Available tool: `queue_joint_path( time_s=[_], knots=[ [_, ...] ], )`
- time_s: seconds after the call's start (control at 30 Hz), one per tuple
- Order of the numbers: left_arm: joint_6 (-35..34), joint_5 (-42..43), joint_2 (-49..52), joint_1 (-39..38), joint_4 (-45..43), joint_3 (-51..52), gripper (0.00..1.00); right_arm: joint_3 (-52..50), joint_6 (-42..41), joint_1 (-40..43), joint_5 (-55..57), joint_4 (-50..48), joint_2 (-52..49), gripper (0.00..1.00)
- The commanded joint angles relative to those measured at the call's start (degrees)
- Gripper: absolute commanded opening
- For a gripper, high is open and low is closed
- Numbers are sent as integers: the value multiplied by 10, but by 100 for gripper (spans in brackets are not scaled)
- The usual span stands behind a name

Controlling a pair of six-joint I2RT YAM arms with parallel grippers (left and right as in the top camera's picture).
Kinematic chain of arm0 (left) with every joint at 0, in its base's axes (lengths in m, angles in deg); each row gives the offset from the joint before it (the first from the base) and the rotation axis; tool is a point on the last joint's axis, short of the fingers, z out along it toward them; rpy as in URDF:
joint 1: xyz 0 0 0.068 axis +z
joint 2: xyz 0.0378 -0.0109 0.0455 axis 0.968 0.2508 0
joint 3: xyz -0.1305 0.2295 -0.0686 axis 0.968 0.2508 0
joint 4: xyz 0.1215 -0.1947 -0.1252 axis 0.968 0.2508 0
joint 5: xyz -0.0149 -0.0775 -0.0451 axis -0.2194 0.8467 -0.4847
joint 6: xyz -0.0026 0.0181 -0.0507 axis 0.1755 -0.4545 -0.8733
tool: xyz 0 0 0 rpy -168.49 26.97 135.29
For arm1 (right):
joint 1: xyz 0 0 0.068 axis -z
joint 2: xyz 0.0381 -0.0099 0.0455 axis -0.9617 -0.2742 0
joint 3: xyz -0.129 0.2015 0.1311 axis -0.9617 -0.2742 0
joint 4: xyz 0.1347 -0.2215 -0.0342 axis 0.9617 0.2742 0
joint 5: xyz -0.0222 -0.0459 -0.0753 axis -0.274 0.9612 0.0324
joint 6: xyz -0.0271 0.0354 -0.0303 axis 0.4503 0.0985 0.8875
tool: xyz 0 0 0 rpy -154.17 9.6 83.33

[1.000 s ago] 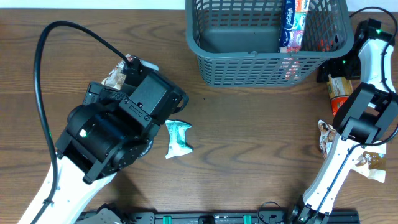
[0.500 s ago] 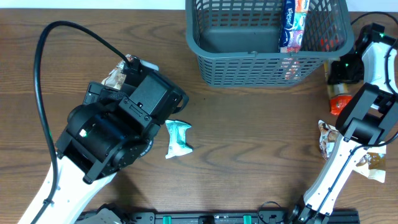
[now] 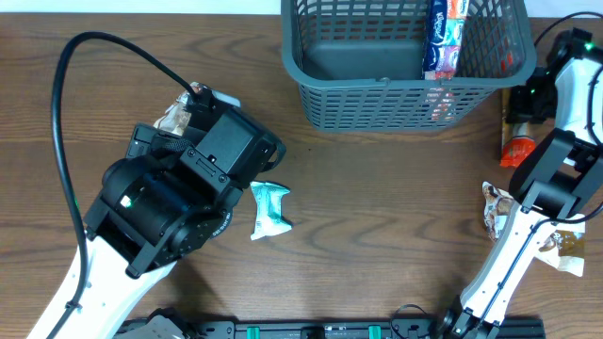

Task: Pack container
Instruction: 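Grasp the orange-capped snack package with the right gripper and lift, then lower the snack package into the grey basket and release it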

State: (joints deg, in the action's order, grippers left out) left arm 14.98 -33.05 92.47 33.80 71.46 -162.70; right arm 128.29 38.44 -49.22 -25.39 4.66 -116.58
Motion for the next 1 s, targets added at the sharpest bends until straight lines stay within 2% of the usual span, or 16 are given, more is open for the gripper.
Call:
queue_joint_path(
  time_s=[0.0, 0.2, 0.33, 0.67, 0.97],
  knots=[
    [-7, -7, 1, 3, 3, -2, 99, 125, -34, 11, 4, 25, 21, 1],
    [-7, -6, 1, 3, 4, -2, 99, 317, -49, 11, -28, 96, 55, 1],
    [-7, -6, 1, 3, 4, -2, 99, 387, -58, 8, -63, 120, 110, 1],
    [-7, -6, 1, 3, 3, -2, 99, 395, -59, -42, -141, 103, 273, 2],
    [-8, -4, 1, 3, 4, -2, 99, 389, -80, -171, -130, 101, 296, 2]
  ],
)
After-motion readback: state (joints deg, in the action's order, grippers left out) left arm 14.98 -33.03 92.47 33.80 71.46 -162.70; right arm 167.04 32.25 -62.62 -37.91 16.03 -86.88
